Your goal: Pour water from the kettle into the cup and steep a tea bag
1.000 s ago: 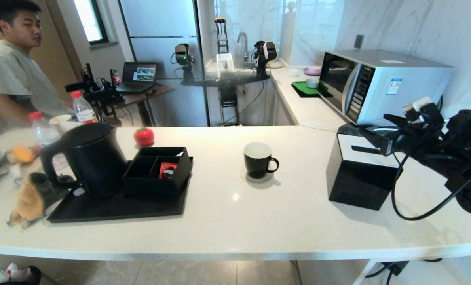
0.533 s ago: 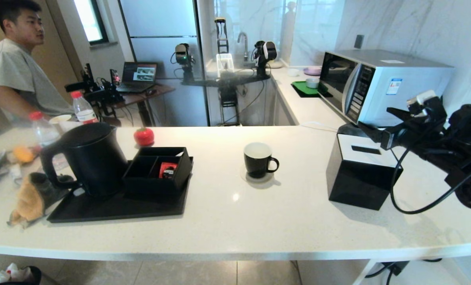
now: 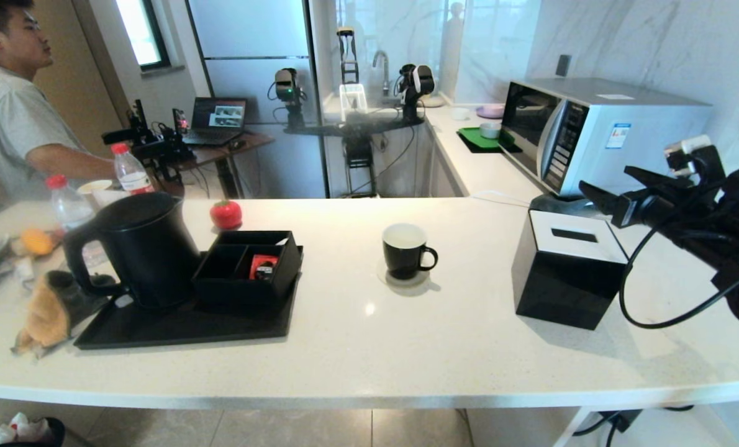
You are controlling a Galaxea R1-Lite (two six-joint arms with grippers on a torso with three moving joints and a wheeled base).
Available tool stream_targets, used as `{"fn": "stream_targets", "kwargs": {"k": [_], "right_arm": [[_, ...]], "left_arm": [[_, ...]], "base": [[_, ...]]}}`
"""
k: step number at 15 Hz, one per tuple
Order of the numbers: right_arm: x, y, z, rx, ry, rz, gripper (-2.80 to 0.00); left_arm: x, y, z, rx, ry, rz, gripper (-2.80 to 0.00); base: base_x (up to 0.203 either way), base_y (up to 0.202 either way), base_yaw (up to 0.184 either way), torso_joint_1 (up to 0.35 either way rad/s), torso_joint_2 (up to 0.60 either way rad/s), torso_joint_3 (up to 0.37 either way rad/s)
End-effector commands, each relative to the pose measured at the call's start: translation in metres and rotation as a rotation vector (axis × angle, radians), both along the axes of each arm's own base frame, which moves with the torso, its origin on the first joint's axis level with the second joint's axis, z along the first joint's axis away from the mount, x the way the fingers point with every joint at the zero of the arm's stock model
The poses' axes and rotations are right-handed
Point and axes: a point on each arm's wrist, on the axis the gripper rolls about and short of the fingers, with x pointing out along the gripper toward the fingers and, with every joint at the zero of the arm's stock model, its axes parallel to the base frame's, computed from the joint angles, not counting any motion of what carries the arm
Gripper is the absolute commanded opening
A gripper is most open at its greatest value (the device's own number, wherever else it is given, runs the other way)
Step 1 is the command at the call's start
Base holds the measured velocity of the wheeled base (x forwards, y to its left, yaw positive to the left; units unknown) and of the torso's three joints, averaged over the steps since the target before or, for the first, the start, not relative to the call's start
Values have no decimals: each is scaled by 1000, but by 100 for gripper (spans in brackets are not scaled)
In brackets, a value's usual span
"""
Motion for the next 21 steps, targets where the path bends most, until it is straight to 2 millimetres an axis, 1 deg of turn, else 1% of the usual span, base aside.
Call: {"fn": "stream_targets", "kwargs": {"k": [1,3,5,6,8,10,11,12,14,17,19,21], "right_arm": [[-3,-1,3,-2,-10,-2,-280],[-7,-3,5,-2,-14,-10,-280],[-19,-8,15,-5,-36,-28,-280],[-29,-11,21,-5,-50,-40,-280],[-55,-13,36,11,-83,-59,-280],[-89,-16,49,18,-124,-91,-280],[-107,-17,53,17,-139,-112,-280],[-129,-18,51,18,-139,-141,-280],[-170,-16,41,35,-127,-184,-280],[-226,0,34,83,-167,-177,-280],[-257,11,33,90,-185,-161,-280],[-287,23,30,95,-165,-144,-280]], "left_arm": [[0,0,0,0,0,0,-280],[0,0,0,0,0,0,-280],[0,0,0,0,0,0,-280],[0,0,0,0,0,0,-280],[0,0,0,0,0,0,-280],[0,0,0,0,0,0,-280],[0,0,0,0,0,0,-280],[0,0,0,0,0,0,-280],[0,0,0,0,0,0,-280],[0,0,0,0,0,0,-280],[0,0,0,0,0,0,-280],[0,0,0,0,0,0,-280]], "base": [[0,0,0,0,0,0],[0,0,0,0,0,0],[0,0,0,0,0,0],[0,0,0,0,0,0],[0,0,0,0,0,0],[0,0,0,0,0,0],[0,0,0,0,0,0],[0,0,0,0,0,0],[0,0,0,0,0,0],[0,0,0,0,0,0],[0,0,0,0,0,0],[0,0,0,0,0,0]]}}
